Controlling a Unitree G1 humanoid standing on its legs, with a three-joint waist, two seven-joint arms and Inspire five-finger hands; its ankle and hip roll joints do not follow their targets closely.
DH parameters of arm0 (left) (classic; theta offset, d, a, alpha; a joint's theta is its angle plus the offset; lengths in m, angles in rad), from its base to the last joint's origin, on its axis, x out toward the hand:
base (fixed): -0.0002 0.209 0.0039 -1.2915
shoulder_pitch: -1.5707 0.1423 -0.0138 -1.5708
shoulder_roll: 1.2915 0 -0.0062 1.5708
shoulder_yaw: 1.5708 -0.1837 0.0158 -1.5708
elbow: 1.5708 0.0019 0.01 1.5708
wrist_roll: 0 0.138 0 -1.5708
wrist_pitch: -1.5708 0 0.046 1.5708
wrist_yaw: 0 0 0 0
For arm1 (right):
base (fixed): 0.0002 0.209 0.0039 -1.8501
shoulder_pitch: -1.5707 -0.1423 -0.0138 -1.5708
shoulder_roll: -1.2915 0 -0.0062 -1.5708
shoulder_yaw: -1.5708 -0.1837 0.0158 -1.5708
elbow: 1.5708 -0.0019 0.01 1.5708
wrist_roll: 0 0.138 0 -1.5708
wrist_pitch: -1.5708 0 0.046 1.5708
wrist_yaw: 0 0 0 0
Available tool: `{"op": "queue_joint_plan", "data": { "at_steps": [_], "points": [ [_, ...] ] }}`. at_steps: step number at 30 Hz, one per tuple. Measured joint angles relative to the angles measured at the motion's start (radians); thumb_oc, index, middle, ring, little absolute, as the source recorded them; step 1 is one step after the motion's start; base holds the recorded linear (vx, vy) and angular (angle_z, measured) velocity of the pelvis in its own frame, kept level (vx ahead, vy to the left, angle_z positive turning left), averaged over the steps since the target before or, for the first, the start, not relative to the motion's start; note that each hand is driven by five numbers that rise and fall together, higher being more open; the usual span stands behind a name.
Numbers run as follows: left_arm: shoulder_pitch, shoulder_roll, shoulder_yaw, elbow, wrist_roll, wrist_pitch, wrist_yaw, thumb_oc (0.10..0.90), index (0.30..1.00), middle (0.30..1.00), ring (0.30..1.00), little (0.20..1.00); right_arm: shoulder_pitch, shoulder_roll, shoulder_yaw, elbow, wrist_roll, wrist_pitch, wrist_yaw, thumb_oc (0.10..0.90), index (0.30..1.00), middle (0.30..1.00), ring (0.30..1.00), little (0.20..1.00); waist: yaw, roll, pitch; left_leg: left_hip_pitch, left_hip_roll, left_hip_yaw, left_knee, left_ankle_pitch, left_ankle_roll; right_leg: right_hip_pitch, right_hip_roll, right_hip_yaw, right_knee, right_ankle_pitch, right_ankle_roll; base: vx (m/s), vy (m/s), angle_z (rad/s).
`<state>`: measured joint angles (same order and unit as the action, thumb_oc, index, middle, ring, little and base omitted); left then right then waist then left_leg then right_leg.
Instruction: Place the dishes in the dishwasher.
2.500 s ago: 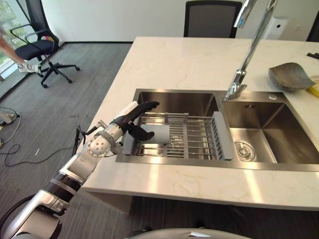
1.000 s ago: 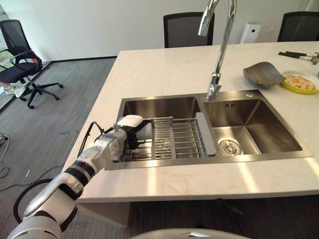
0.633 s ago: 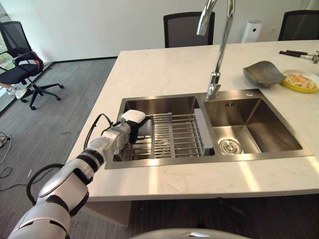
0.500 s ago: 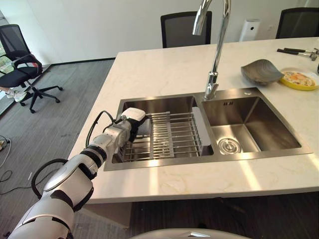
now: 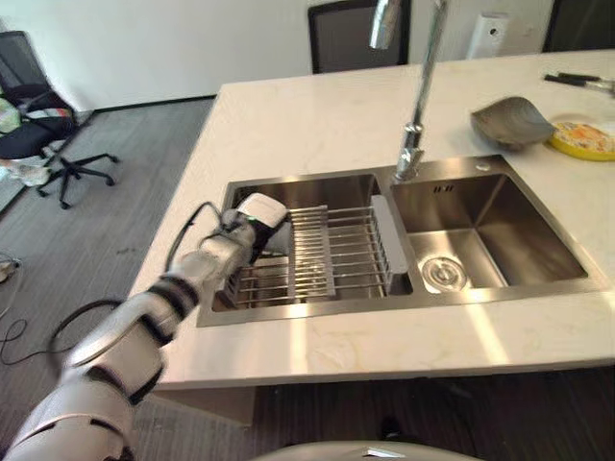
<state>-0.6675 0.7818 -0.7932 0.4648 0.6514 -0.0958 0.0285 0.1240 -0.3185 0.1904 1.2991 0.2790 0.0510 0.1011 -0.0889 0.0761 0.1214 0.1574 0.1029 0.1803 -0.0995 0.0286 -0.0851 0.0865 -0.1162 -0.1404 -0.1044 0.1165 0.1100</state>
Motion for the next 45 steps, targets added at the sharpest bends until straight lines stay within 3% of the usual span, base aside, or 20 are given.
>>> {"op": "queue_joint_plan", "data": {
  "at_steps": [8, 12, 15, 17, 20, 22, 26, 27, 30, 31, 32, 34, 35, 36, 39, 40, 41, 42, 43, 45],
  "points": [
    [0.511, -0.095, 0.450, -0.373, -0.392, -0.046, 0.103, 0.400, 0.300, 0.300, 0.300, 0.300, 0.023, 0.054, -0.014, 0.012, -0.004, -0.018, -0.005, 0.800, 0.900, 0.900, 0.900, 0.900, 0.083, -0.016, 0.018, 0.006, 0.045, -0.054, 0.014, 0.006, -0.029, 0.038, 0.046, -0.049, 0.000, -0.034, -0.029, 0.01, -0.150, 0.19],
    [0.570, -0.233, 0.554, -0.504, -0.619, -0.047, 0.098, 0.400, 0.300, 0.300, 0.300, 0.300, 0.028, 0.045, -0.012, 0.012, -0.014, -0.017, 0.003, 0.800, 0.900, 0.900, 0.900, 0.900, 0.138, -0.007, 0.055, -0.079, 0.049, -0.163, 0.089, 0.021, -0.057, 0.045, 0.048, -0.137, -0.002, -0.041, -0.042, -0.11, -0.115, 0.62],
    [0.540, -0.291, 0.579, -0.558, -0.735, -0.051, 0.092, 0.400, 0.300, 0.300, 0.300, 0.300, 0.023, 0.027, -0.013, -0.001, -0.044, -0.025, 0.003, 0.800, 0.900, 0.900, 0.900, 0.900, 0.154, 0.014, 0.076, -0.166, 0.023, -0.204, 0.082, 0.125, -0.076, 0.050, 0.050, -0.246, 0.004, -0.050, -0.053, -0.20, -0.093, 1.48],
    [0.489, -0.324, 0.589, -0.580, -0.801, -0.059, 0.090, 0.400, 0.300, 0.300, 0.300, 0.300, 0.009, 0.016, -0.011, -0.011, -0.049, -0.028, 0.004, 0.800, 0.900, 0.900, 0.900, 0.900, 0.156, -0.010, 0.089, -0.246, -0.004, -0.075, 0.067, 0.203, -0.110, 0.005, 0.007, -0.315, -0.001, -0.036, -0.104, -0.13, -0.033, 1.50],
    [0.486, -0.315, 0.617, -0.584, -0.862, -0.061, 0.076, 0.400, 0.300, 0.300, 0.300, 0.300, -0.001, -0.016, -0.016, -0.019, -0.063, -0.028, -0.003, 0.800, 0.900, 0.900, 0.900, 0.900, 0.152, -0.025, 0.096, -0.215, 0.038, 0.130, 0.174, 0.099, -0.104, 0.006, -0.045, -0.401, -0.001, -0.023, -0.119, -0.12, 0.015, 0.82],
    [0.487, -0.314, 0.625, -0.585, -0.915, -0.068, 0.067, 0.400, 0.300, 0.300, 0.300, 0.300, -0.017, -0.027, -0.026, -0.041, -0.057, -0.027, -0.005, 0.800, 0.900, 0.900, 0.900, 0.900, 0.129, -0.041, 0.100, -0.144, 0.079, 0.145, 0.239, 0.050, -0.143, 0.019, -0.082, -0.456, -0.001, -0.005, -0.130, -0.18, 0.125, 0.56],
    [0.488, -0.329, 0.638, -0.588, -0.965, -0.087, 0.034, 0.400, 0.300, 0.300, 0.300, 0.300, -0.024, -0.051, -0.070, -0.089, -0.038, -0.035, -0.005, 0.800, 0.900, 0.900, 0.900, 0.900, 0.061, -0.030, 0.085, -0.020, 0.223, 0.170, 0.295, 0.017, -0.177, 0.029, -0.113, -0.567, 0.010, 0.035, -0.053, -0.25, 0.299, 0.90],
    [0.489, -0.347, 0.638, -0.585, -0.966, -0.087, 0.025, 0.400, 0.300, 0.300, 0.300, 0.300, -0.017, -0.075, -0.065, -0.096, -0.037, -0.034, -0.002, 0.800, 0.900, 0.900, 0.900, 0.900, 0.039, -0.001, 0.071, 0.008, 0.230, 0.168, 0.236, 0.088, -0.173, 0.030, -0.129, -0.597, 0.026, 0.041, -0.031, -0.35, 0.488, 1.05],
    [0.495, -0.366, 0.638, -0.570, -0.976, -0.086, -0.008, 0.400, 0.300, 0.300, 0.300, 0.300, 0.028, -0.069, -0.103, -0.097, -0.038, -0.032, -0.001, 0.800, 0.900, 0.900, 0.900, 0.900, 0.034, -0.008, 0.067, -0.004, 0.158, 0.165, 0.173, -0.008, -0.080, 0.037, -0.254, -0.634, 0.145, 0.062, -0.016, -0.17, 0.350, 1.34],
    [0.534, -0.365, 0.665, -0.575, -0.988, -0.087, -0.005, 0.400, 0.300, 0.300, 0.300, 0.300, 0.051, -0.061, -0.100, -0.070, -0.037, -0.033, 0.008, 0.800, 0.900, 0.900, 0.900, 0.900, 0.042, 0.000, 0.055, -0.016, 0.138, 0.140, 0.160, -0.039, -0.024, -0.005, -0.295, -0.633, 0.250, -0.011, 0.023, -0.14, 0.461, 1.38],
    [0.553, -0.355, 0.705, -0.581, -0.997, -0.087, -0.006, 0.400, 0.300, 0.300, 0.300, 0.300, 0.044, -0.050, -0.090, -0.069, -0.041, -0.032, 0.009, 0.800, 0.900, 0.900, 0.900, 0.900, 0.045, -0.011, 0.046, -0.043, 0.143, 0.124, 0.173, -0.061, -0.007, -0.011, -0.263, -0.628, 0.186, -0.026, 0.024, -0.11, 0.720, 1.59],
    [0.558, -0.303, 0.791, -0.572, -1.000, -0.077, -0.005, 0.400, 0.300, 0.300, 0.300, 0.300, 0.045, 0.010, -0.102, -0.051, -0.043, -0.029, 0.010, 0.800, 0.900, 0.900, 0.900, 0.900, 0.059, -0.099, 0.032, -0.099, 0.088, 0.067, 0.210, -0.083, -0.004, -0.011, -0.269, -0.645, 0.107, 0.100, -0.053, -0.05, 0.707, 1.18],
    [0.574, -0.306, 0.806, -0.565, -1.002, -0.071, -0.005, 0.400, 0.300, 0.300, 0.300, 0.300, 0.040, 0.013, -0.096, -0.044, -0.046, -0.026, 0.010, 0.800, 0.900, 0.900, 0.900, 0.900, 0.084, -0.104, 0.029, -0.112, 0.091, 0.065, 0.250, -0.118, -0.013, 0.012, -0.289, -0.657, 0.115, 0.116, -0.033, -0.02, 0.422, 1.10],
    [0.595, -0.296, 0.786, -0.553, -0.997, -0.052, -0.017, 0.400, 0.300, 0.300, 0.300, 0.300, 0.049, 0.005, -0.092, -0.039, -0.071, -0.008, 0.004, 0.800, 0.900, 0.900, 0.900, 0.900, 0.095, -0.109, 0.032, -0.167, 0.074, 0.097, 0.376, -0.186, -0.012, 0.068, -0.334, -0.654, 0.156, 0.122, -0.025, 0.00, 0.542, 1.04],
    [0.624, -0.297, 0.739, -0.541, -0.991, -0.050, -0.060, 0.400, 0.300, 0.300, 0.300, 0.300, 0.059, -0.043, -0.120, -0.055, -0.100, -0.006, 0.000, 0.800, 0.900, 0.900, 0.900, 0.900, 0.122, -0.083, 0.042, -0.140, 0.013, 0.077, 0.384, -0.204, 0.074, 0.076, -0.450, -0.569, 0.354, 0.149, -0.022, 0.07, 0.411, 0.83],
    [0.616, -0.297, 0.721, -0.537, -0.983, -0.041, -0.061, 0.400, 0.300, 0.300, 0.300, 0.300, 0.070, -0.050, -0.137, -0.066, -0.097, -0.009, 0.001, 0.800, 0.900, 0.900, 0.900, 0.900, 0.105, -0.083, 0.041, -0.140, -0.003, 0.033, 0.392, -0.227, 0.101, 0.065, -0.475, -0.490, 0.436, 0.178, -0.034, 0.05, 0.317, 1.31],
    [0.615, -0.286, 0.712, -0.537, -0.971, -0.043, -0.064, 0.400, 0.300, 0.300, 0.300, 0.300, 0.065, -0.038, -0.142, -0.072, -0.080, -0.009, 0.003, 0.800, 0.900, 0.900, 0.900, 0.900, 0.090, -0.080, 0.054, -0.132, -0.017, -0.017, 0.380, -0.226, 0.114, 0.019, -0.464, -0.337, 0.478, 0.072, 0.020, 0.12, 0.465, 1.78],
    [0.588, -0.285, 0.697, -0.520, -0.955, -0.042, -0.046, 0.400, 0.300, 0.300, 0.300, 0.300, 0.049, -0.019, -0.156, -0.109, -0.067, -0.011, 0.010, 0.800, 0.900, 0.900, 0.900, 0.900, 0.065, -0.066, 0.073, -0.133, -0.001, -0.101, 0.347, -0.221, 0.131, -0.029, -0.301, -0.085, 0.398, -0.076, 0.006, 0.12, 0.292, 1.21],
    [0.588, -0.285, 0.697, -0.520, -0.955, -0.042, -0.046, 0.400, 0.300, 0.300, 0.300, 0.300, 0.049, -0.019, -0.156, -0.109, -0.067, -0.011, 0.010, 0.800, 0.900, 0.900, 0.900, 0.900, 0.065, -0.066, 0.073, -0.133, -0.001, -0.101, 0.347, -0.221, 0.131, -0.029, -0.301, -0.085, 0.398, -0.076, 0.006, 0.12, 0.300, 1.56],
    [0.504, -0.279, 0.612, -0.476, -0.945, -0.041, -0.047, 0.400, 0.300, 0.300, 0.300, 0.300, 0.041, 0.020, -0.122, -0.125, -0.029, -0.011, 0.009, 0.800, 0.900, 0.900, 0.900, 0.900, 0.045, -0.059, 0.085, -0.112, 0.012, -0.248, 0.274, -0.190, 0.153, -0.085, -0.067, 0.118, 0.347, -0.185, -0.027, 0.14, 0.367, 2.15]
  ]
}}
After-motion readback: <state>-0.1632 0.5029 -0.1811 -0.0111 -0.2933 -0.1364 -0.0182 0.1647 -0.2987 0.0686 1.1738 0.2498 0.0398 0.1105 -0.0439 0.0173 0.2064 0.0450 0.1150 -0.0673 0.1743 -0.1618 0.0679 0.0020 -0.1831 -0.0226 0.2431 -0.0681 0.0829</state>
